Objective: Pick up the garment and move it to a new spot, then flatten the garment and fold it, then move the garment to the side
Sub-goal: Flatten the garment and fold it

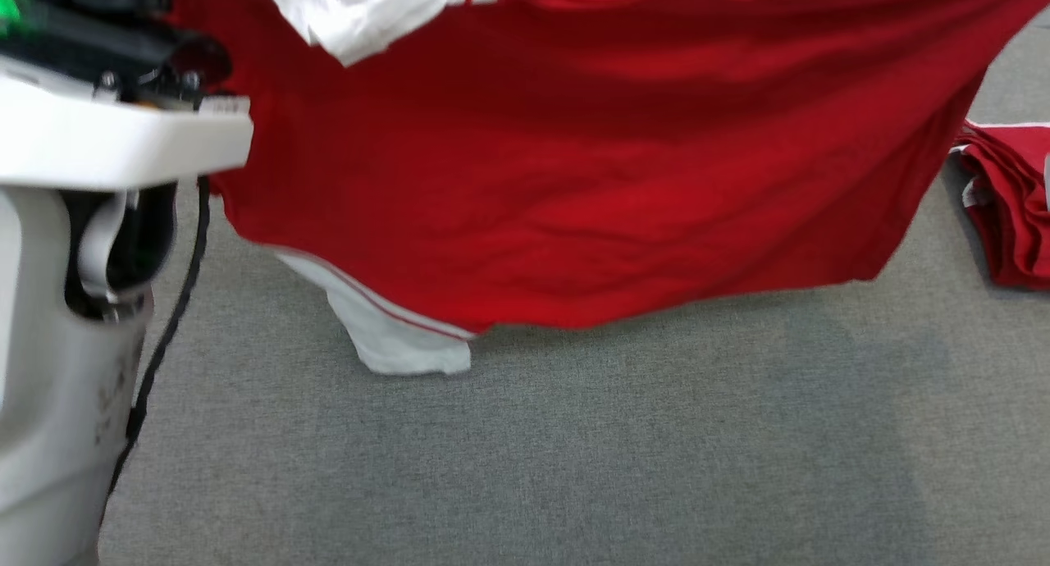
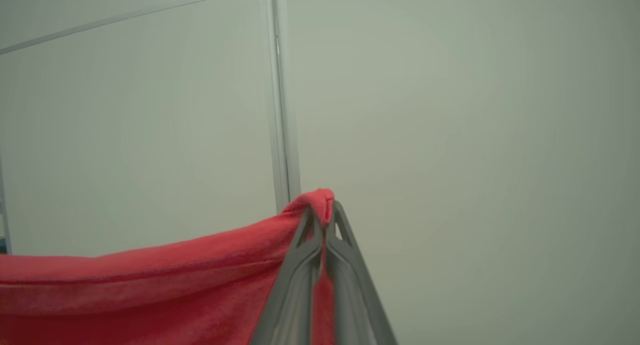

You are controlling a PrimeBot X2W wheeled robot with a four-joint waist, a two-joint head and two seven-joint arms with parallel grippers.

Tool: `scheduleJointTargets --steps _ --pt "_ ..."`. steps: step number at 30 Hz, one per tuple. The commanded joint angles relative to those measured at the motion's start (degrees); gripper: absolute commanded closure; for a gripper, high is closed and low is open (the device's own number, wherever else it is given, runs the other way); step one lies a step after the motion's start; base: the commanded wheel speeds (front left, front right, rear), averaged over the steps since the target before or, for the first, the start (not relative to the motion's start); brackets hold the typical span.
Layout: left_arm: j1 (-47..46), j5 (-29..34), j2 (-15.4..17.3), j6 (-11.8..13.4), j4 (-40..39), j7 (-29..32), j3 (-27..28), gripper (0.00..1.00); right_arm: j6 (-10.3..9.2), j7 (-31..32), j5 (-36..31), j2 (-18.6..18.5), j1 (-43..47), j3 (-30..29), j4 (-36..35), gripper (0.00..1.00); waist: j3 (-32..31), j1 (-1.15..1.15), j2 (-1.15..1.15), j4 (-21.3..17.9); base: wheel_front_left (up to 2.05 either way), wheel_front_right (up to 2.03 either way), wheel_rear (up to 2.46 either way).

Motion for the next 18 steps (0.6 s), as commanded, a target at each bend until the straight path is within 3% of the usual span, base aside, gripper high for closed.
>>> scheduleJointTargets --steps 1,7,12,18 --pt "-3.52 -0.42 -0.47 -0.69 2.9 -0.5 0.07 1.0 0.0 -0.16 0.83 -0.35 -2.94 0.53 3.08 1.0 2.38 0.0 0.0 0.03 0.0 0.0 0.0" --pt "-20.31 0.48 -3.3 -3.68 22.67 -5.57 -0.32 1.0 0.0 -3.14 3.04 0.38 -20.9 6.83 19.93 1.0 6.4 0.0 0.0 -1.06 0.0 0.0 0.0" --pt "-31.08 1.0 -4.71 -5.18 39.46 -9.31 0.19 1.0 0.0 -7.81 3.36 3.12 -34.41 12.63 34.59 1.0 7.85 0.0 0.0 -2.77 0.0 0.0 0.0" --pt "-35.69 1.0 -6.6 -6.64 55.64 -10.81 -0.5 1.0 0.0 -11.7 3.4 5.04 -42.69 20.01 50.87 1.0 9.22 0.0 0.0 -2.83 0.0 0.0 0.0"
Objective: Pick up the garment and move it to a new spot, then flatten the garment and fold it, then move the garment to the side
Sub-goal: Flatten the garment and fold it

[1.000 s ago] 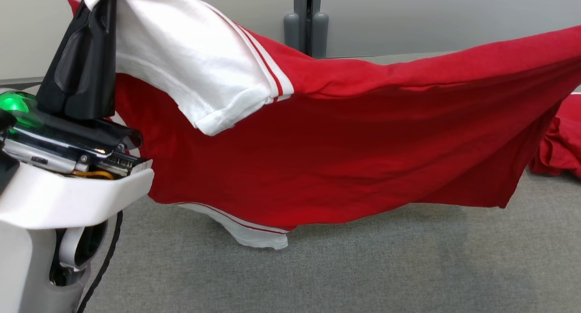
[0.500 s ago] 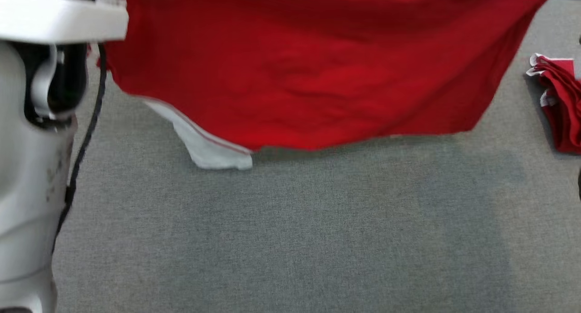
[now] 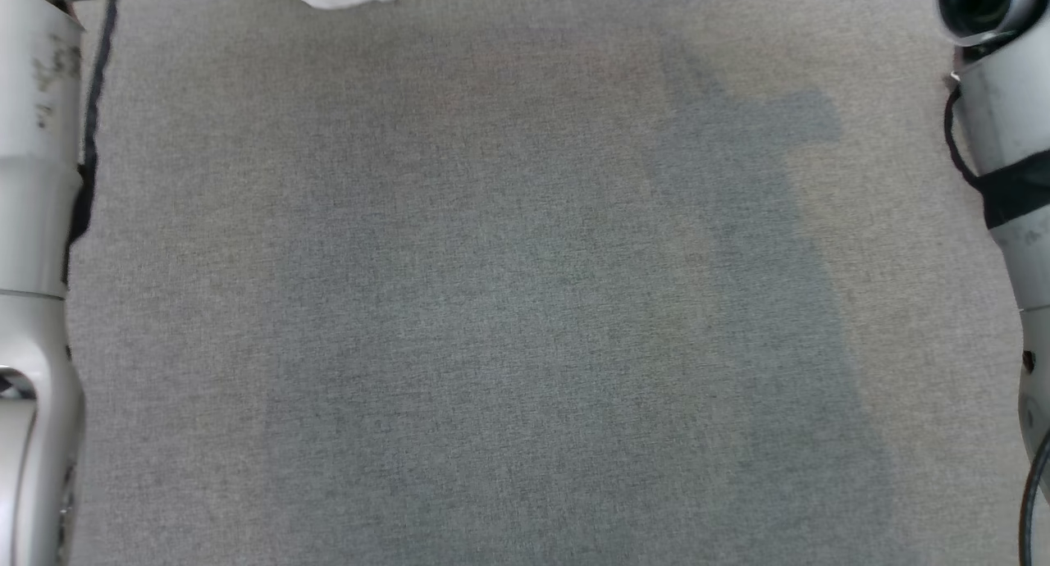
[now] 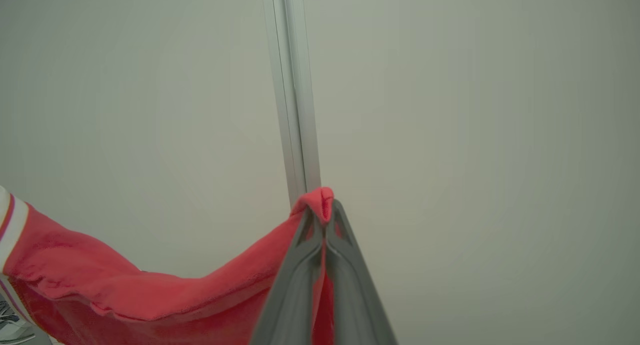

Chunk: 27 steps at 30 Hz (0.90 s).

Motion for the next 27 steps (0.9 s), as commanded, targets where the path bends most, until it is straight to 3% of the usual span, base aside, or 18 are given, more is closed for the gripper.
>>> scheduleJointTargets --steps 1,8,14,19,27 --pt "-0.14 0.21 -0.55 -0.46 2.94 -0.39 -0.36 1.0 0.0 -0.7 0.05 0.12 -0.78 1.28 3.12 1.0 0.57 0.0 0.0 0.38 0.0 0.0 0.0" --pt "6.18 0.27 -3.02 -1.41 14.63 -0.81 -1.97 1.0 0.0 -2.93 1.86 1.56 0.77 6.51 14.44 1.0 2.39 0.0 0.0 1.42 0.0 0.0 0.0" --pt "17.54 -1.62 -4.55 -1.85 16.21 -0.85 1.3 1.0 0.0 -5.28 6.12 2.19 9.76 11.93 17.68 1.0 3.23 0.0 0.0 1.81 0.0 0.0 0.0" --pt "27.75 -1.07 -4.99 -2.2 11.33 -0.86 4.22 1.0 0.0 -6.06 10.85 1.09 20.33 14.02 14.7 1.0 1.97 0.0 0.0 1.91 0.0 0.0 0.0" --pt "45.49 0.81 -5.24 -2.39 -2.38 -0.87 9.76 1.0 0.0 -6.12 11.67 -1.82 38.0 10.18 -0.04 1.0 -4.13 0.0 0.0 1.52 0.0 0.0 0.0"
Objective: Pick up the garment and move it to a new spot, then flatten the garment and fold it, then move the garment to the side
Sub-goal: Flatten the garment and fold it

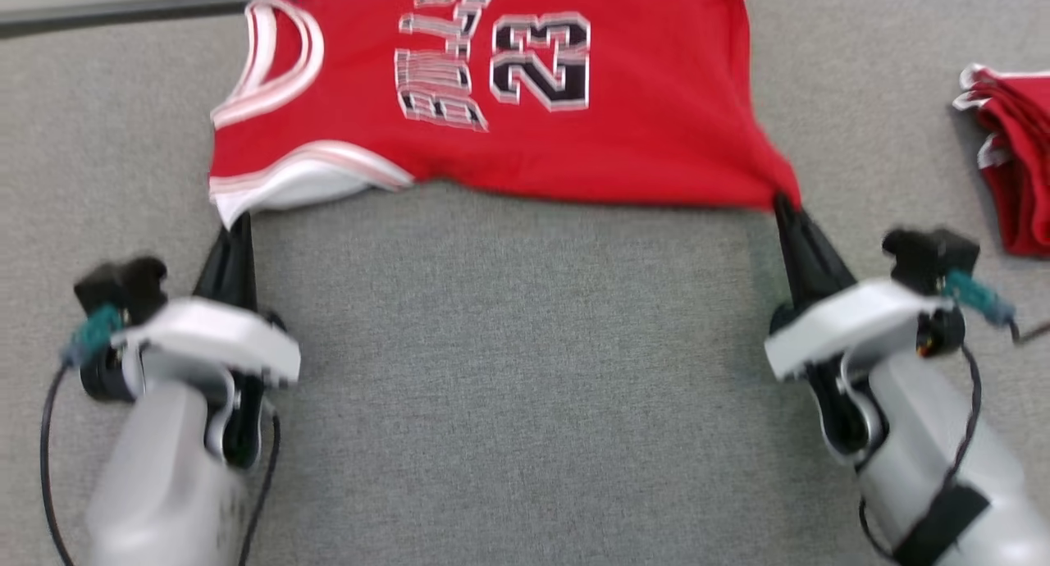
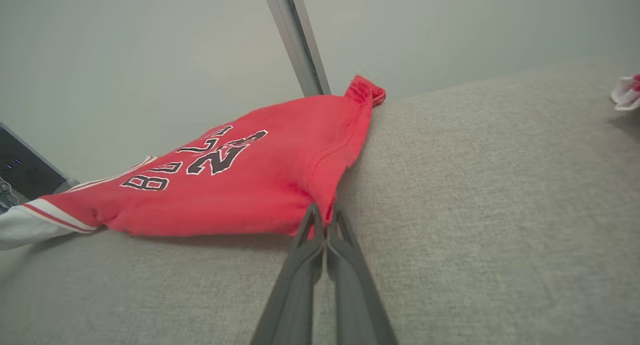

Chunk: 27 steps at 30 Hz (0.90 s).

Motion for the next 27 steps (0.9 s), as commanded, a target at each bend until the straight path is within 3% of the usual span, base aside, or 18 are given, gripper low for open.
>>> scheduleJointTargets --steps 1,5,8,14,21,27 --pt "4.24 0.62 0.4 -0.19 -2.61 -0.24 0.96 1.0 0.0 -0.27 -0.8 -0.48 4.15 -0.95 -2.79 1.0 -3.11 0.0 0.0 -0.21 0.0 0.0 0.0" --pt "16.64 1.11 0.74 -0.16 -10.32 -0.16 1.08 1.0 -0.01 -0.29 -1.78 -2.06 15.35 -4.17 -9.39 1.0 -8.09 0.0 0.0 -0.05 0.0 0.0 0.0" --pt "23.4 1.28 1.12 1.21 -16.65 2.74 0.48 1.0 -0.01 -0.29 -2.32 -2.99 21.29 -6.86 -13.0 1.0 -10.37 0.0 0.0 0.66 0.0 0.0 0.0" --pt "37.24 2.06 2.3 7.09 -36.35 13.11 -0.25 1.0 -0.01 1.82 -4.28 -4.08 31.55 -11.07 -19.24 1.0 -13.55 0.0 0.0 1.81 0.0 0.0 0.0" --pt "50.56 1.82 3.03 13.26 -55.92 24.55 -0.23 1.0 -0.01 9.61 -8.1 -2.04 42.85 -17.77 -28.98 1.0 -15.99 0.0 0.0 2.81 0.0 0.0 0.0" --pt "55.5 1.2 2.84 15.52 -62.51 30.17 -1.35 1.0 -0.01 14.79 -10.28 0.67 48.46 -21.41 -34.7 1.0 -16.8 0.0 0.0 3.19 0.0 0.0 0.0"
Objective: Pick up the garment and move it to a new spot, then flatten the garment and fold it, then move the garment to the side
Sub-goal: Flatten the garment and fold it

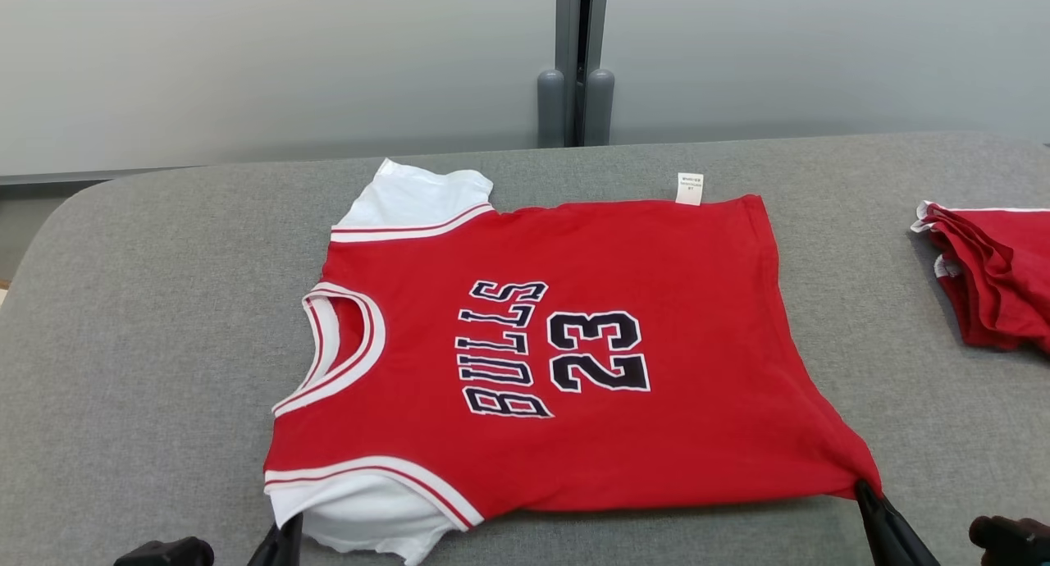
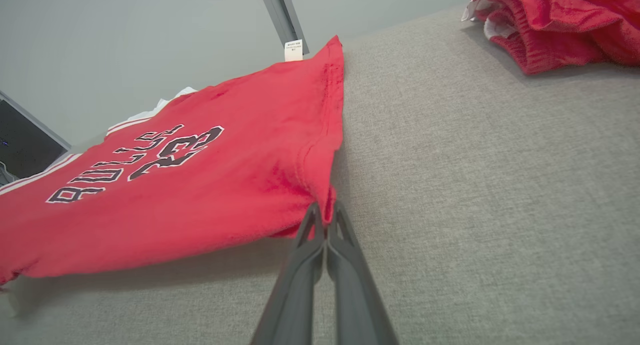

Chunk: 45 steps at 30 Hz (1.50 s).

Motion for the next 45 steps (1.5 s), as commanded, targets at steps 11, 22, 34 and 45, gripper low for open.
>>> scheduleJointTargets --steps 11,22,34,45 --pt "0.57 -2.27 -0.78 1.48 0.37 3.03 -0.09 1.0 -0.01 5.77 -2.77 3.42 4.03 -3.97 -4.86 1.0 -0.9 0.0 0.0 0.02 0.0 0.0 0.0" --pt "-6.82 -3.98 -0.05 -0.78 5.72 3.04 -0.02 1.0 -0.01 8.86 -3.33 3.02 -1.59 -3.49 -5.05 1.0 1.33 0.0 0.0 -0.89 0.0 0.0 0.0" --pt "-24.05 -10.35 1.1 -6.24 17.28 4.9 1.85 1.0 -0.01 11.52 -2.24 0.38 -16.97 -1.67 2.3 1.0 8.84 0.0 0.0 -1.92 0.0 0.0 0.0" --pt "-32.61 -12.69 0.36 -8.58 25.63 0.98 3.56 0.0 -0.01 3.54 -1.1 -0.48 -24.37 1.66 6.48 0.0 11.49 0.0 0.0 -2.05 0.0 0.0 0.0"
